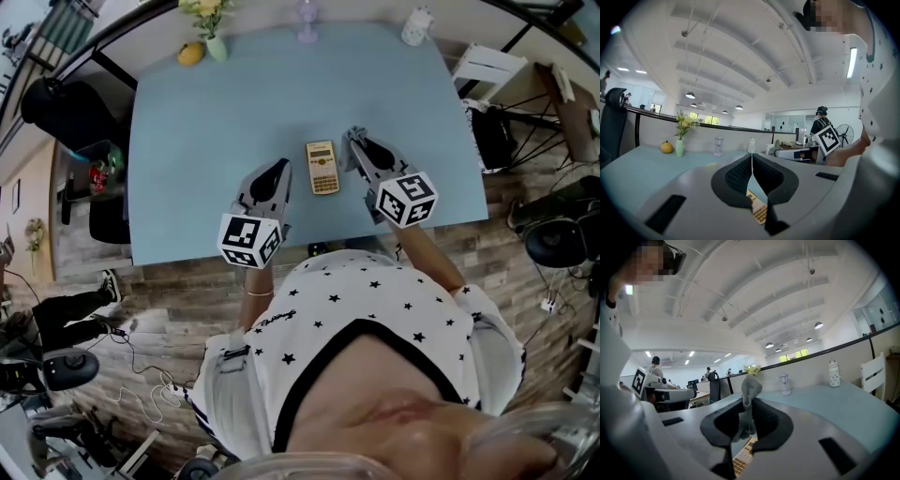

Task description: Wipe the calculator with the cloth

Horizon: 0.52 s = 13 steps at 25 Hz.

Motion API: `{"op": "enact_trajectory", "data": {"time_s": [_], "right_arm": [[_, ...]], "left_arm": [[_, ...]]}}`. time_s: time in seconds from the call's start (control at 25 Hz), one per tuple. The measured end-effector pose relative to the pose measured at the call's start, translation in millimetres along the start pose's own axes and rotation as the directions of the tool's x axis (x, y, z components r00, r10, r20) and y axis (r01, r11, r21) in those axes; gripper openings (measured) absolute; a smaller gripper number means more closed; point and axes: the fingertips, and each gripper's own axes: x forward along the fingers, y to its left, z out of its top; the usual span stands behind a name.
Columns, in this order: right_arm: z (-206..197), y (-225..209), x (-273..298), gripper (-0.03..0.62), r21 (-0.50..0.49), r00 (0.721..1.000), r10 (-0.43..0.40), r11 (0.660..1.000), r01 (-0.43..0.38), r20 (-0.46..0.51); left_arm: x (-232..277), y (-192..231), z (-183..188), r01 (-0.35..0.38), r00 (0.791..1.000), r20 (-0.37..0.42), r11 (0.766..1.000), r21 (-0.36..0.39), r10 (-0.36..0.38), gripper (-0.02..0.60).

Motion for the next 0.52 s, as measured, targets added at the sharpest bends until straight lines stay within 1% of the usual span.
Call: {"op": "enact_trajectory", "data": {"time_s": [0.52], "right_arm": [[1.5,-2.7,-3.3,0.048,0.020,1.000,-0.001,1.000,0.000,0.016]], "left_arm": [[-0.2,-2.8,-0.6,-0.005,1.000,-0.004,1.000,0.002,0.005,0.031]]}}
